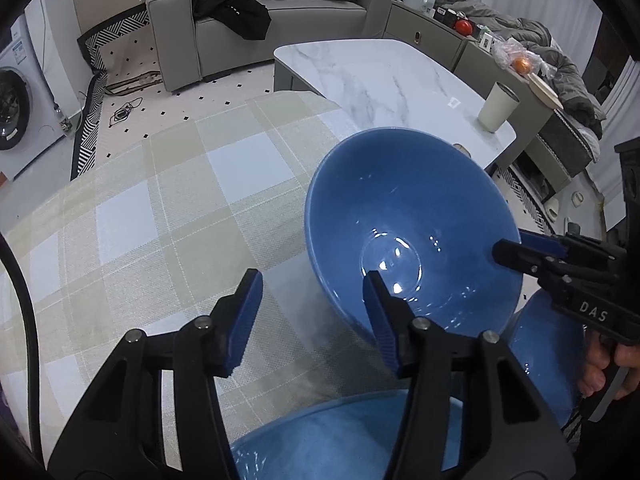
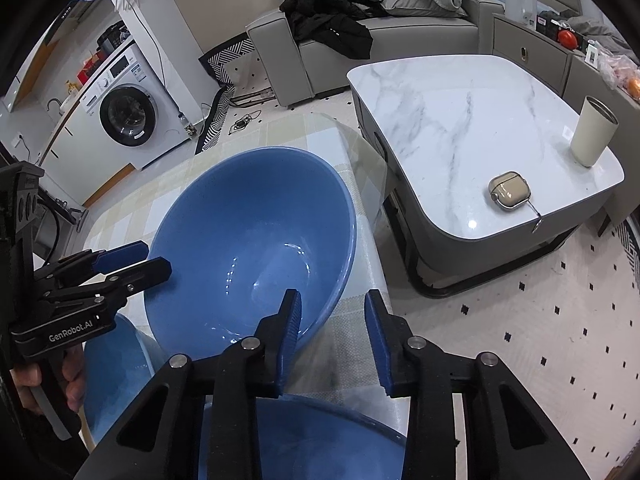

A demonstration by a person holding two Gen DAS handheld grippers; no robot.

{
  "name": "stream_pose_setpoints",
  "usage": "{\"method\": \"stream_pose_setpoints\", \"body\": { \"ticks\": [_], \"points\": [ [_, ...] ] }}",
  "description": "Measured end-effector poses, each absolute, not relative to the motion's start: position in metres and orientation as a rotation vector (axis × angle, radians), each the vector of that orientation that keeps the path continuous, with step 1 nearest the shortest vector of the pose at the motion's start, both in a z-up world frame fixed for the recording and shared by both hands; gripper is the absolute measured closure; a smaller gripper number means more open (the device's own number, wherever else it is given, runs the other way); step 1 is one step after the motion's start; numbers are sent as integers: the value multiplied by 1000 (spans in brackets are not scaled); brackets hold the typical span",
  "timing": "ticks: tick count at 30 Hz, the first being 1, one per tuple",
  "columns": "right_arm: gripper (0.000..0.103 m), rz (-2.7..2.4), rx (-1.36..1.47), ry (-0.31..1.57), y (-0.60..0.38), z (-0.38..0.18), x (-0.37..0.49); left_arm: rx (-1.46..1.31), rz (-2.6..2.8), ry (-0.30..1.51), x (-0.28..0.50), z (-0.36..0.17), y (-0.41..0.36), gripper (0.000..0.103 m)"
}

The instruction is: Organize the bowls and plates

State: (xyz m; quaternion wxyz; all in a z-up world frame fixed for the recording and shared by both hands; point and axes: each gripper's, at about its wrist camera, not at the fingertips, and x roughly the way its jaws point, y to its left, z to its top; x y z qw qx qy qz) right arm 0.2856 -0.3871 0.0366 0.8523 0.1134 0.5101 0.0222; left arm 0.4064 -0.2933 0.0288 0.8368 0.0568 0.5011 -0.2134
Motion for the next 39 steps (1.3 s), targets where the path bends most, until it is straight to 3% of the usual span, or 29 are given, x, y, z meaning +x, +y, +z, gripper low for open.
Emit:
{"method": "stream_pose_setpoints", "body": {
  "ticks": [5, 7, 10, 23, 39],
  "points": [
    [77, 61, 232, 1069, -386, 37, 285, 105, -489, 1091, 409, 22, -298, 67],
    [81, 66, 229, 1066, -385, 37, 285, 102, -502, 1099, 411, 19, -300, 78],
    [84, 73, 223, 1060, -382, 38, 285, 117, -518, 1089, 410, 19, -304, 85],
    [84, 61, 215, 1041, -383, 43, 281, 128, -530, 1049, 402, 32, -308, 85],
    [84, 64, 181, 948, -378, 84, 254, 135, -522, 945, 361, 87, -300, 85]
  ]
}}
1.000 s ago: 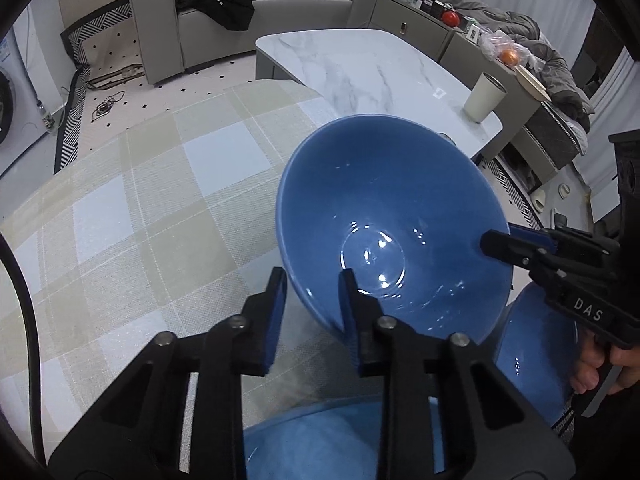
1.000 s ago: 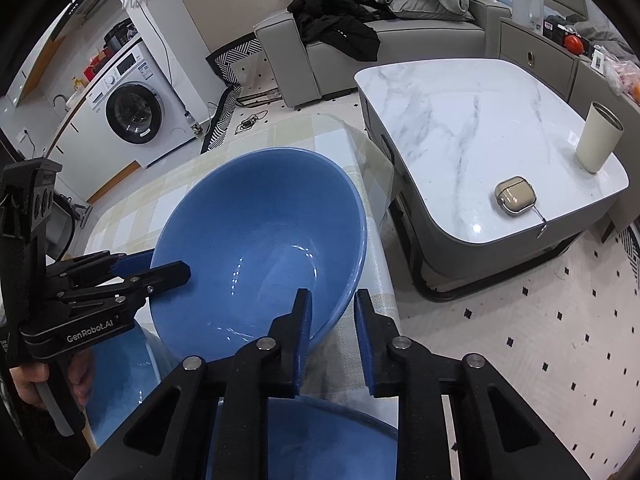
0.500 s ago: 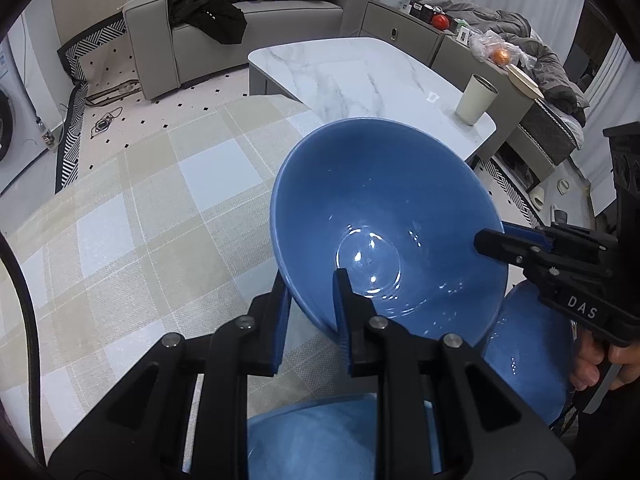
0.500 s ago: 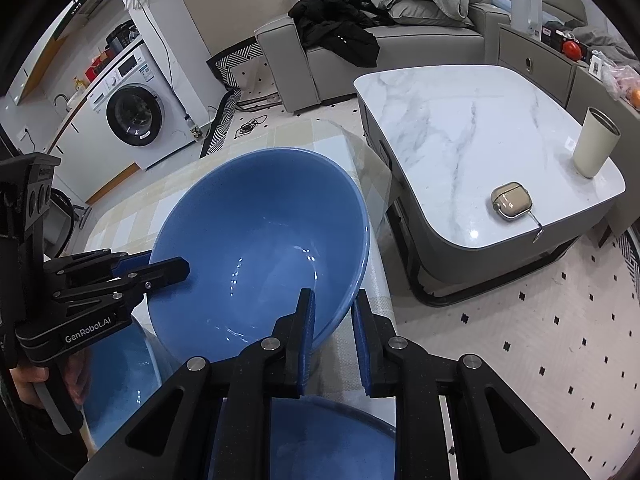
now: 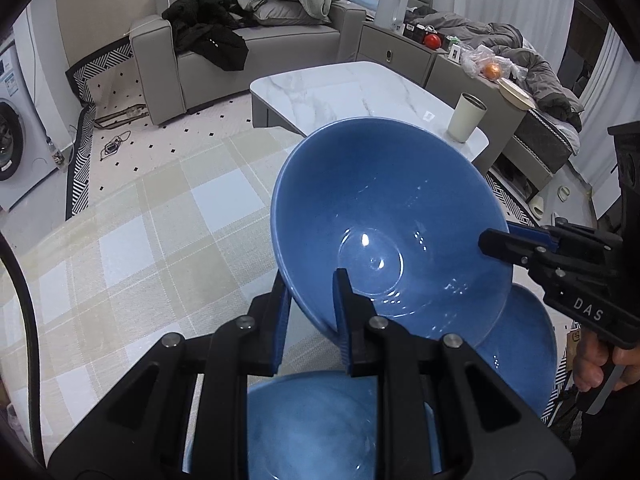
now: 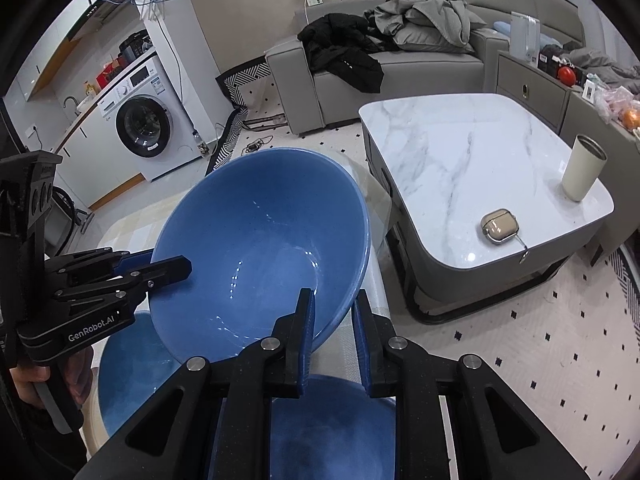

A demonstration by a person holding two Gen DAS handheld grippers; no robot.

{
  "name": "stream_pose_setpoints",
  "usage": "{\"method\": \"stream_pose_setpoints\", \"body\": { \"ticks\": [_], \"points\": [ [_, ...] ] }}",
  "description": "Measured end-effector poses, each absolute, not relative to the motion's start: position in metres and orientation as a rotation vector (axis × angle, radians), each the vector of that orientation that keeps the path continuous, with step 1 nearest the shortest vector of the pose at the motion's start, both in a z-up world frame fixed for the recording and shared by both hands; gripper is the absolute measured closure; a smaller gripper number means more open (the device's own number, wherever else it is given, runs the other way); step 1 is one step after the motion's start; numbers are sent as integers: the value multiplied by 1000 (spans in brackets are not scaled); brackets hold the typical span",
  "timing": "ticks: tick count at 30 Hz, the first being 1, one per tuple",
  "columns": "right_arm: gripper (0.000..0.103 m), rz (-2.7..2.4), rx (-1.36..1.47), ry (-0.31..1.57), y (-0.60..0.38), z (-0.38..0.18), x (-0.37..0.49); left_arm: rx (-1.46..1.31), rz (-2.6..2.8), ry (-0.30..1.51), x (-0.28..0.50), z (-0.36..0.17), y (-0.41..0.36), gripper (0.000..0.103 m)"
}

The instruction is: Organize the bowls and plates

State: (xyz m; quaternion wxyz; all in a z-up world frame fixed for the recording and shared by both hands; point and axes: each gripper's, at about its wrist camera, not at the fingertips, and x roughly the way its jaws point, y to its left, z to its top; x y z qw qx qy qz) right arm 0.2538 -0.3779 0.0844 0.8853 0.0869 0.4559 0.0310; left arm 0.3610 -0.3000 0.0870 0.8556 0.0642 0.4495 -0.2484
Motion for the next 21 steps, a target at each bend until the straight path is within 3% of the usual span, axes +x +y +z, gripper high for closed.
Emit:
{"method": "stream_pose_setpoints", "body": {
  "ticks": [21],
  "points": [
    [83, 85, 126, 839, -345, 141, 204, 155, -505, 823, 272, 170, -266, 85]
  ]
}}
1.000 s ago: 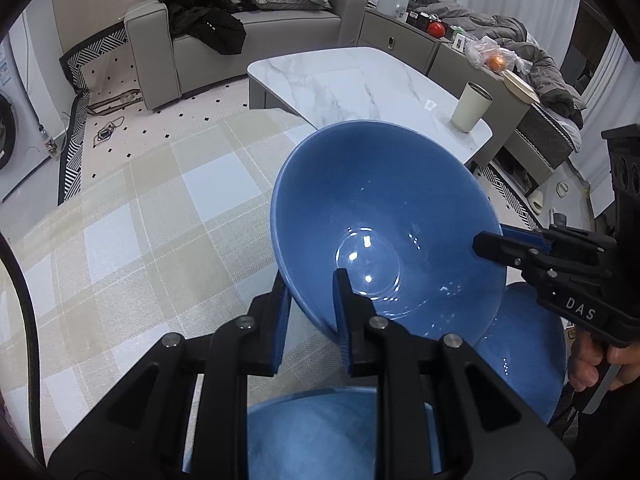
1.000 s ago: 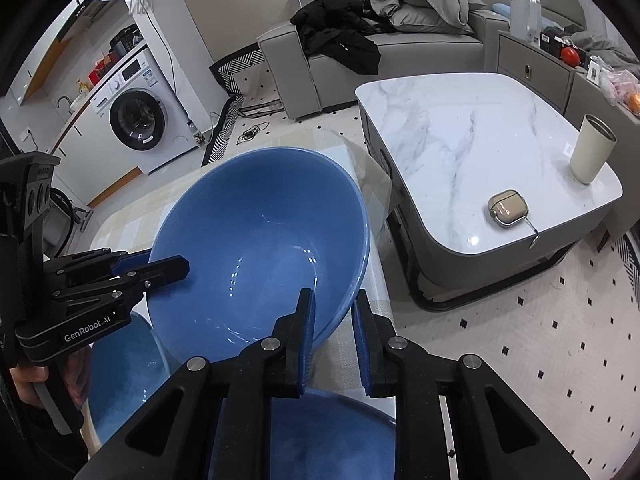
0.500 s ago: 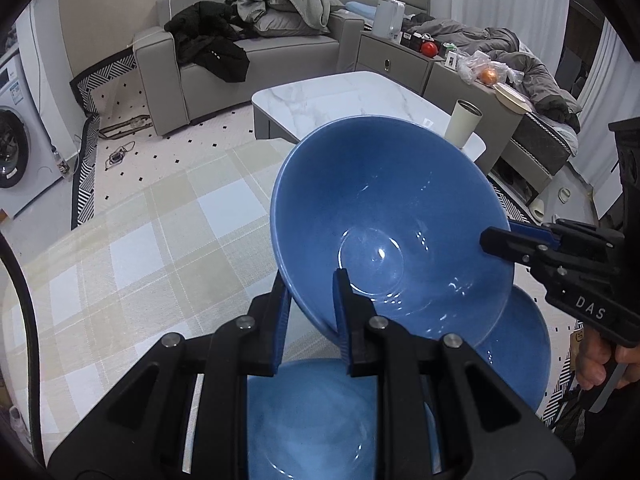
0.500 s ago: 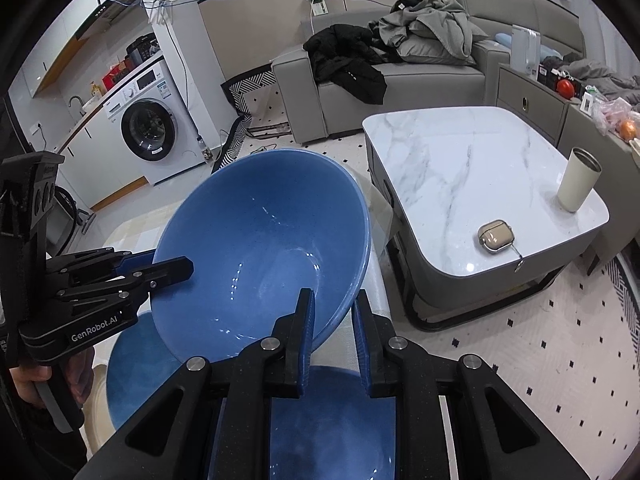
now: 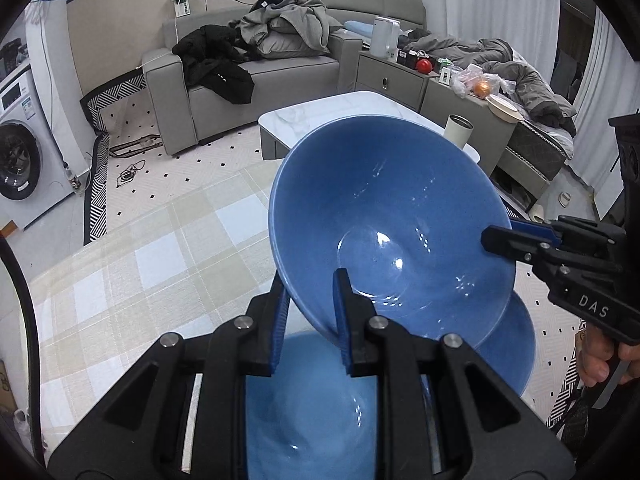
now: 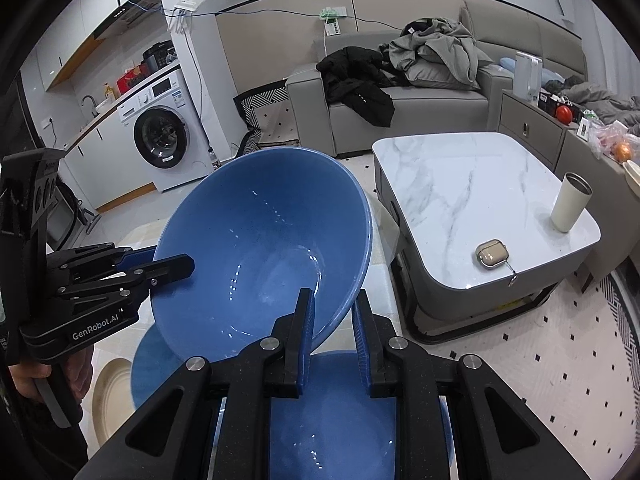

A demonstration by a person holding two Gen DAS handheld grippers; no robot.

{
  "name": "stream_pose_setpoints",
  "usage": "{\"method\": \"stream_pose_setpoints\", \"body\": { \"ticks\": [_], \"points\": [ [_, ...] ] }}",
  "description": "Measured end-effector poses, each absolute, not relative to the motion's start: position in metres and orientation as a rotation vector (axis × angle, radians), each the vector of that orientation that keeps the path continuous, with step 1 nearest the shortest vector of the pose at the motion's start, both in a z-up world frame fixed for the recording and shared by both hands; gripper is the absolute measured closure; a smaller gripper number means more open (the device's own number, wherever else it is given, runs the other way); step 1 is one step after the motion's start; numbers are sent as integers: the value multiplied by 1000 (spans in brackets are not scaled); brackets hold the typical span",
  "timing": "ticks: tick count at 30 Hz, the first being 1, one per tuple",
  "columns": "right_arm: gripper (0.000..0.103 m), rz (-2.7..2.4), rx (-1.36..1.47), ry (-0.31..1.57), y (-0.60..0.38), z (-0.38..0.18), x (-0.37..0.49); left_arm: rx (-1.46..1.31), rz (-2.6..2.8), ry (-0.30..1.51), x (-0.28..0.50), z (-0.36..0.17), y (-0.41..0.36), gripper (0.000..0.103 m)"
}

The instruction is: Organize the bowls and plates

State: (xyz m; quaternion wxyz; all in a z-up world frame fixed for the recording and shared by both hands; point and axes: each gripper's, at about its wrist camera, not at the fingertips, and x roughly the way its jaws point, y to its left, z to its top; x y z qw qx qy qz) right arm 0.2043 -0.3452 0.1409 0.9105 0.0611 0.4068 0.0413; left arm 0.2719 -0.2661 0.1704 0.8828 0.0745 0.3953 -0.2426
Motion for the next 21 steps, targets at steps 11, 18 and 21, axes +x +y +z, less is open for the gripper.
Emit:
{"method": "stream_pose_setpoints", "body": {
  "ticks": [11, 18, 21],
  "points": [
    [83, 123, 111, 782, -316, 160, 175, 151, -486, 786, 216, 195, -225, 85],
    [83, 149, 97, 762, -301, 166, 162, 142, -470, 775, 184, 201, -194, 85],
    [82, 160, 92, 756, -297, 166, 158, 140, -464, 774, 174, 202, -183, 85]
  ]
}}
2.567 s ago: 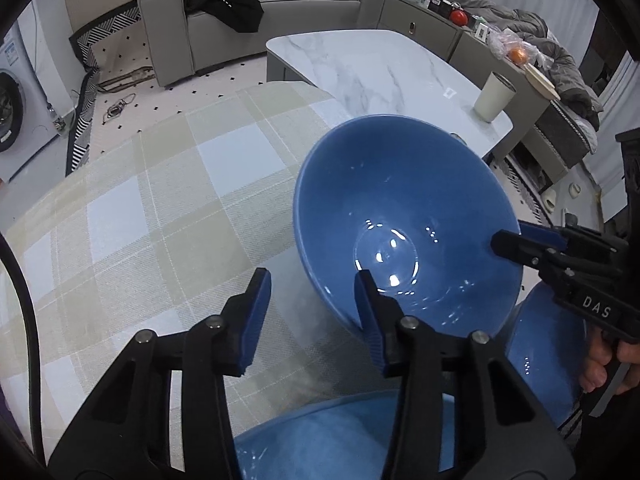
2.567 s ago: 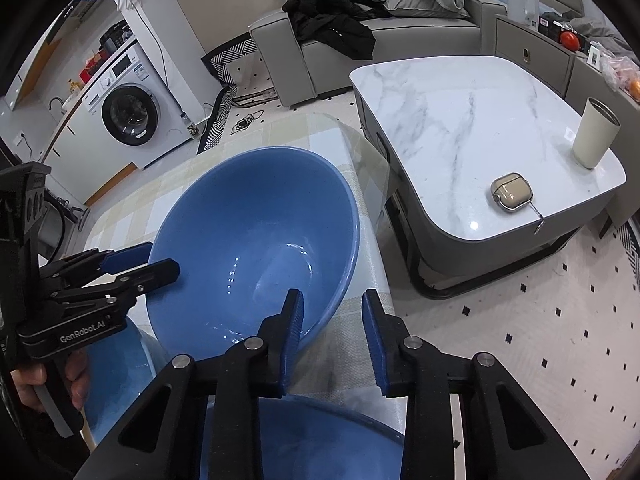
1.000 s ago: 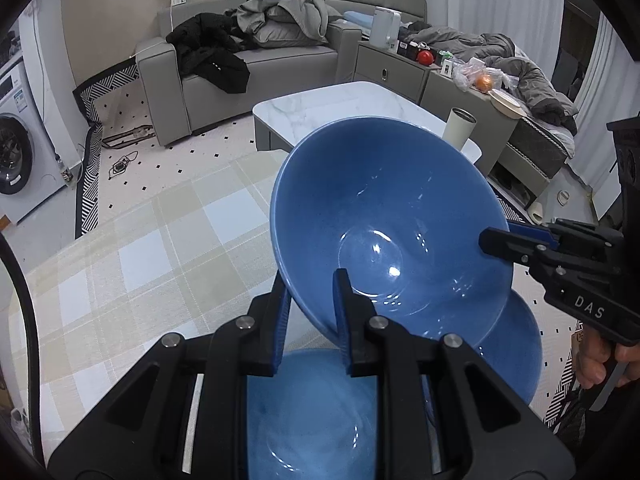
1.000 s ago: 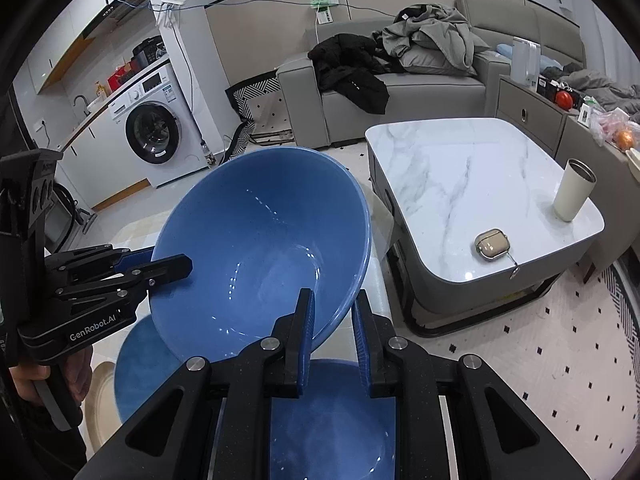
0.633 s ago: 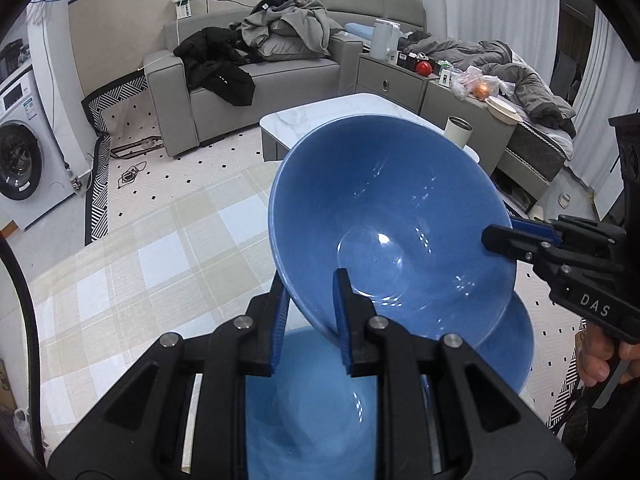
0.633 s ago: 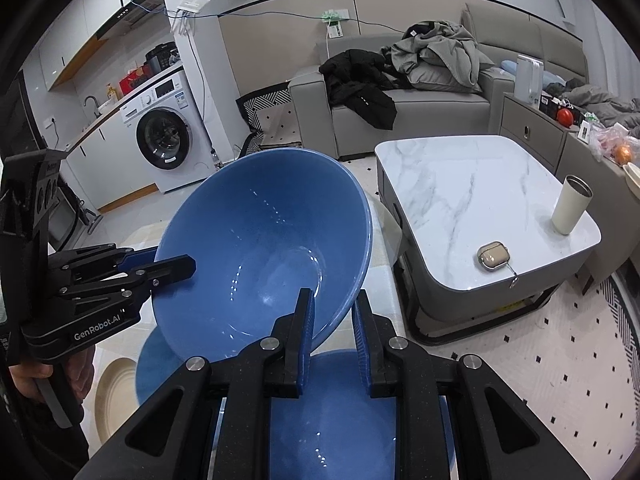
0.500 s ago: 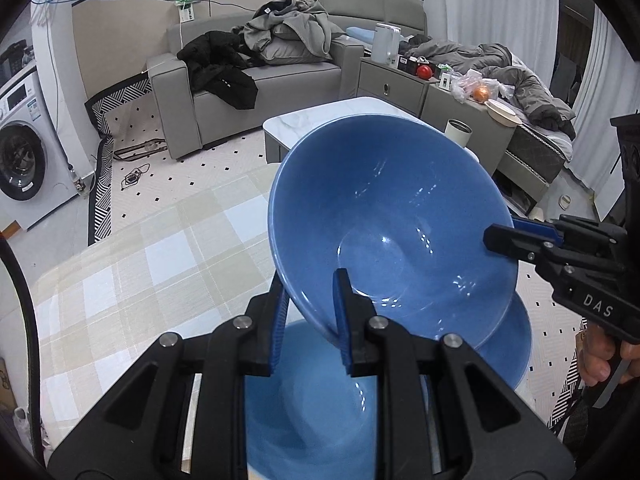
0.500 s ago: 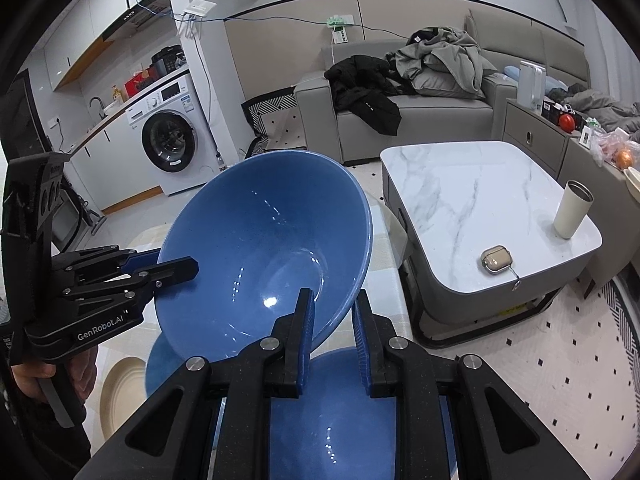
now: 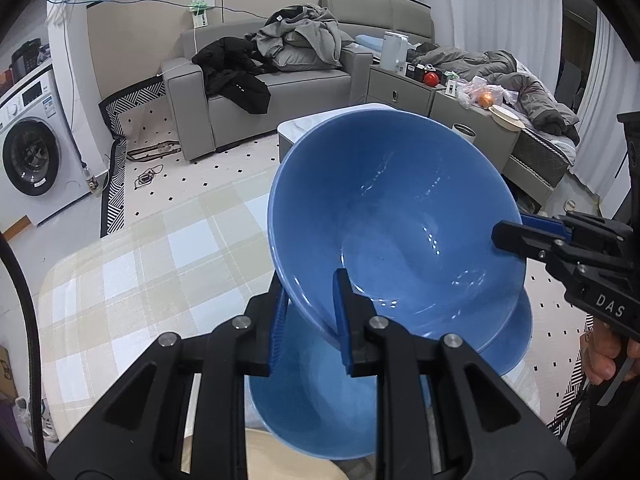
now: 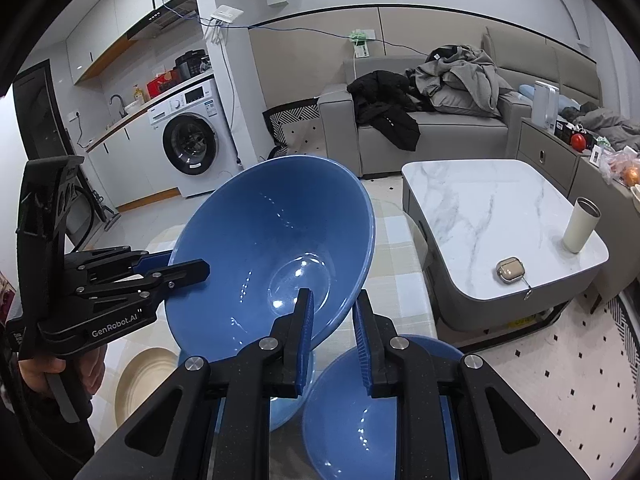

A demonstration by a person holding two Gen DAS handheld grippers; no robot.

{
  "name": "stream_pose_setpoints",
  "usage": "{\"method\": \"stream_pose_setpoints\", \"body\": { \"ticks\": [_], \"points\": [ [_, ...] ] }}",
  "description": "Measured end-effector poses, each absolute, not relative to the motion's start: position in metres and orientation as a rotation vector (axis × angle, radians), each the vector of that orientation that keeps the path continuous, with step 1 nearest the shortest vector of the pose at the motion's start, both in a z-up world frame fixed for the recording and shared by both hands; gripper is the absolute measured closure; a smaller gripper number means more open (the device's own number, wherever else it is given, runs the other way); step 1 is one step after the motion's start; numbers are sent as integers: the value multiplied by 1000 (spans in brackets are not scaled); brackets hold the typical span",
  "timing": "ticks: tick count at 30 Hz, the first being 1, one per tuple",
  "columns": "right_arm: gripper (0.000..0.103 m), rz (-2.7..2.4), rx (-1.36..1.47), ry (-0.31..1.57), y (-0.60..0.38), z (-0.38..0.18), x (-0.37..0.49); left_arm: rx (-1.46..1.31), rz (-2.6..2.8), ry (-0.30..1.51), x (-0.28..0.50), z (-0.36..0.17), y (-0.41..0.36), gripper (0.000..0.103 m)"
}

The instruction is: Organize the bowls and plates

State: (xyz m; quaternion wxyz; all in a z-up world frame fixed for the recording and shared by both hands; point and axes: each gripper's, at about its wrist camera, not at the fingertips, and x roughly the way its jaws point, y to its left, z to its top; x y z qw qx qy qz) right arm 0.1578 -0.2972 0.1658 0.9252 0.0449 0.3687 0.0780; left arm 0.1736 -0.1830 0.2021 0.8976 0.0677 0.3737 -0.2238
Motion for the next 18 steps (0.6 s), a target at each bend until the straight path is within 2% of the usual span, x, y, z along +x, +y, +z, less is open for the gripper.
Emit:
{"method": "stream_pose_setpoints", "body": {
  "ticks": [18],
  "points": [
    [82, 209, 97, 771, -276, 153, 146, 140, -434, 788, 141, 189, -139, 85]
  ]
}}
